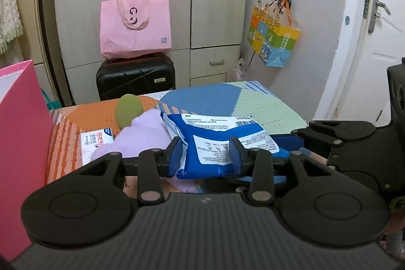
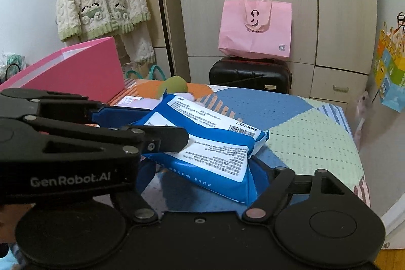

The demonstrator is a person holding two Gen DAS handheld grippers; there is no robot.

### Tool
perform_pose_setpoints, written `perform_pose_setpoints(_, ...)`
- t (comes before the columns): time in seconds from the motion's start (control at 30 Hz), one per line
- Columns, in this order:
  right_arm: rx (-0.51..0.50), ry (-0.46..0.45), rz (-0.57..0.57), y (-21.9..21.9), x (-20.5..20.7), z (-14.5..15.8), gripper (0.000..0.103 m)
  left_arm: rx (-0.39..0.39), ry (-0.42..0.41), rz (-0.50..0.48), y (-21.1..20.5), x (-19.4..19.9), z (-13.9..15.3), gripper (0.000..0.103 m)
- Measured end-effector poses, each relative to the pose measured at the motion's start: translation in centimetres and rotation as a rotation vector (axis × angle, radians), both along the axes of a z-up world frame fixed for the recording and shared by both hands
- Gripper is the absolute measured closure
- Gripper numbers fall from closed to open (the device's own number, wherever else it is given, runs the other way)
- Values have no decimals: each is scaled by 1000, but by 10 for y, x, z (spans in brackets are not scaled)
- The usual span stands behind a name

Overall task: Organize soft objects
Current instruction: 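Lift the wipes pack with the left tool and carry it over the pink box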

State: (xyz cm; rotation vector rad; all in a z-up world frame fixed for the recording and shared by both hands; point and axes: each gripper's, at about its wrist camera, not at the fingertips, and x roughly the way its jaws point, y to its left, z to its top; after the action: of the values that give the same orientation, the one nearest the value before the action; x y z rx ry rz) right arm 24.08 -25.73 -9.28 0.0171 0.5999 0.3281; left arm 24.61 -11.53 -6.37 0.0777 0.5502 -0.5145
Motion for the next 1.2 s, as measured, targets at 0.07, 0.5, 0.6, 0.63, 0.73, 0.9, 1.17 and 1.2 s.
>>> perform_pose_setpoints(0.07,-6,-11,-9,2,-7,3,17,-14,9,-14,4,-6,4,66)
perform_pose_setpoints(0.5,-54,-49,-51,22,-60,17,15,12,1,-63,15,-55,20,66)
perform_pose_setpoints(0.6,-68,-51,-48,26,-73,21,15,13,7,-77,21,-67,23,66)
perform_pose_setpoints(0.63,-70,-53,-44,27,-77,22,15,20,4,-80,23,-72,23,66)
perform_pose_setpoints(0.73,-90,-54,-36,34,-90,24,15,30,8,-92,28,-83,25,66)
perform_pose_setpoints(0.9,-125,-45,-8,43,-114,26,15,36,41,-109,39,-101,27,66)
perform_pose_setpoints(1.17,-125,-50,47,55,-146,41,15,-2,74,-128,65,-126,38,66)
perform_pose_setpoints(1.2,-124,-53,53,57,-150,43,15,-6,73,-130,68,-129,39,66)
